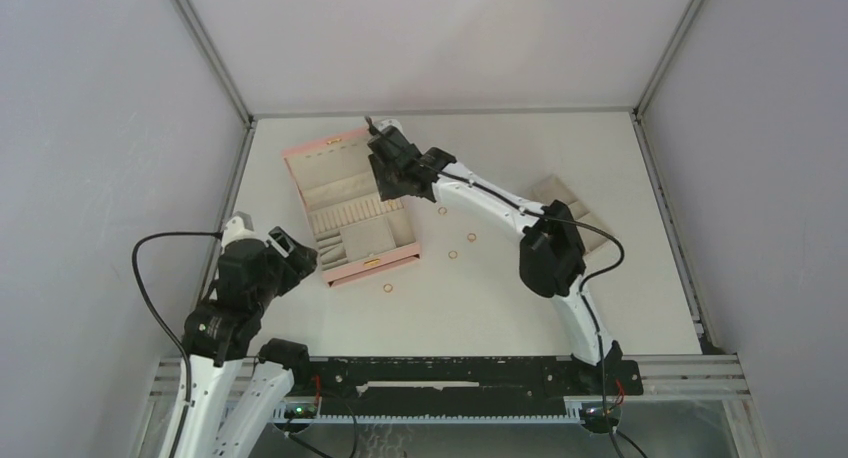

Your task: Organize the mixed jewelry

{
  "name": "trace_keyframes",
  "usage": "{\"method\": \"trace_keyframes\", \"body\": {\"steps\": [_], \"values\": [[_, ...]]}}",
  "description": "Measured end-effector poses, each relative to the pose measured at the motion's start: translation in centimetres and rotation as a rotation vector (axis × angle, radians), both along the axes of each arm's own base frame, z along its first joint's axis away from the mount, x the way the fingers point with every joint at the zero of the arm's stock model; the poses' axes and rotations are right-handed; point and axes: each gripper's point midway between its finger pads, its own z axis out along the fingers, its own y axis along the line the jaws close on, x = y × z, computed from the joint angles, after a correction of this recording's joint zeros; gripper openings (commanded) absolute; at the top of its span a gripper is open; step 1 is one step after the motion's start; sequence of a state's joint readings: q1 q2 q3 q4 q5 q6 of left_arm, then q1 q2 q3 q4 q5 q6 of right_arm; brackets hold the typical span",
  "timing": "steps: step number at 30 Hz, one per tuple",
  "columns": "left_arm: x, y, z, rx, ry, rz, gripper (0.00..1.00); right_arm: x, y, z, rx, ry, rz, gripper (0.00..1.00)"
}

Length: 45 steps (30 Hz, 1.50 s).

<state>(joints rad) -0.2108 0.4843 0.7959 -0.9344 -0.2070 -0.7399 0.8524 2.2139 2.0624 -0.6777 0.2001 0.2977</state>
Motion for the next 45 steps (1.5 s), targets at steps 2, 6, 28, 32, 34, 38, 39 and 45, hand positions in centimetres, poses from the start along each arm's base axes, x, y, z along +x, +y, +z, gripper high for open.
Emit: {"method": "trace_keyframes", "body": {"steps": [2,6,28,32,34,38,39,45], "values": [[0.0,-0.6,-0.3,-0.012,0.002,-0.032,0.74,-0.4,-0.3,2.5,0.036,-0.021,0.008,0.45],[-0.2,-1.9,-1.6,-0.035,0.027,-0.098,0.74,-2.5,-2.6,7.1,0.109,-0.058,0.021,0.49],[-1.0,-14.1,-12.4,0.16,0.376,-0.279,0.53,-13.2,-20.6,-4.1,0.083,0.216,-0.19,0.5],[-0.6,-14.2,-13.6,0.138,0.401,-0.189,0.44,-13.0,-20.2,-3.4,0.109,0.196,-0.183,0.5],[-0.5,-14.3,-14.1,0.126,0.41,-0.152,0.41,-13.0,-20.2,-3.4,0.109,0.196,-0.183,0.5],[-0.3,-14.4,-14.7,0.092,0.423,-0.08,0.33,-13.0,-20.2,-3.4,0.108,0.198,-0.182,0.5],[-0.3,-14.4,-14.8,0.08,0.422,-0.06,0.33,-13.0,-20.2,-3.4,0.107,0.198,-0.182,0.5],[0.4,-14.1,-15.8,0.007,0.411,0.028,0.31,-13.2,-20.2,-3.4,0.103,0.196,-0.178,0.5]]}}
